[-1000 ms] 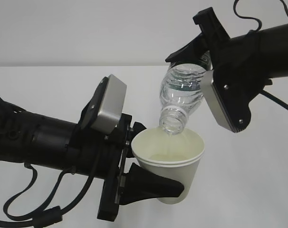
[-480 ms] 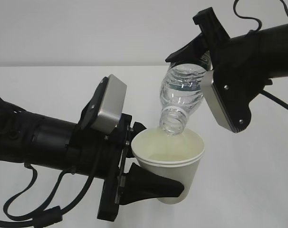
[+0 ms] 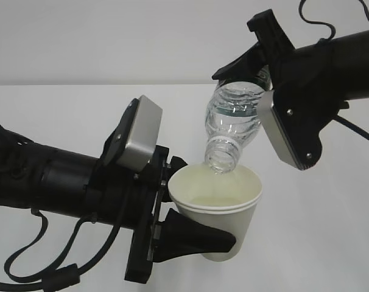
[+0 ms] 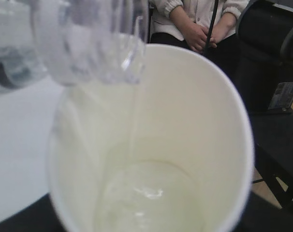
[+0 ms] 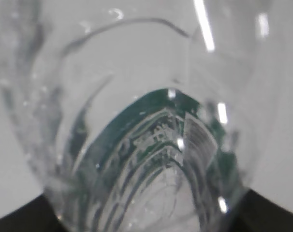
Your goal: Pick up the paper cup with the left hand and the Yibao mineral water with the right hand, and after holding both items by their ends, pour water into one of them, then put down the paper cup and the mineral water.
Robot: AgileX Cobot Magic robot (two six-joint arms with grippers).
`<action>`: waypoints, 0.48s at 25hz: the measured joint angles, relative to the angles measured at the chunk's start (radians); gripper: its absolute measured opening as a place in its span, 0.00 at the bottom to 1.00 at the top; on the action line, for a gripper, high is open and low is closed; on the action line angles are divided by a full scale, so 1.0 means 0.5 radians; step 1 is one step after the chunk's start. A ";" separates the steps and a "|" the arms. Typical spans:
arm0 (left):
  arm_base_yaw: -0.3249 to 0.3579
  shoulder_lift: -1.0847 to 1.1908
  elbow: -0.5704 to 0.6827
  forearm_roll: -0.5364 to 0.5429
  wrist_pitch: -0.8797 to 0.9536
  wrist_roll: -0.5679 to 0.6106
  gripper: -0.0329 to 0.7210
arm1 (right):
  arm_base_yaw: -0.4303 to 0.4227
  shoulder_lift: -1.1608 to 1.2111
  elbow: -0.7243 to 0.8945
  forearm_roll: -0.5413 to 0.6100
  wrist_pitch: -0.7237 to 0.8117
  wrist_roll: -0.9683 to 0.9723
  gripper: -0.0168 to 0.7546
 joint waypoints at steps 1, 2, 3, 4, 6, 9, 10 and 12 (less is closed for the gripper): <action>0.000 0.000 0.000 0.000 0.000 0.000 0.59 | 0.000 0.000 0.000 0.000 0.000 0.000 0.57; 0.000 0.000 0.000 0.000 0.000 0.000 0.59 | 0.000 0.000 0.000 0.000 0.000 -0.003 0.57; 0.000 0.000 0.000 0.000 0.000 0.000 0.59 | 0.000 0.000 0.000 0.000 0.000 -0.003 0.57; 0.000 0.000 0.000 0.000 0.000 0.000 0.59 | 0.000 0.000 0.000 0.000 0.000 -0.003 0.57; 0.000 0.000 0.000 0.000 0.003 0.000 0.59 | 0.000 0.000 0.000 0.000 0.000 -0.005 0.57; 0.000 0.000 0.000 0.000 0.003 0.000 0.59 | 0.000 0.000 0.000 0.000 0.000 -0.020 0.57; 0.000 0.000 0.000 0.000 0.003 0.000 0.59 | 0.000 0.000 0.000 0.000 0.000 -0.020 0.57; 0.000 0.000 0.000 0.000 0.004 0.000 0.59 | 0.000 0.000 0.000 0.000 0.000 -0.028 0.57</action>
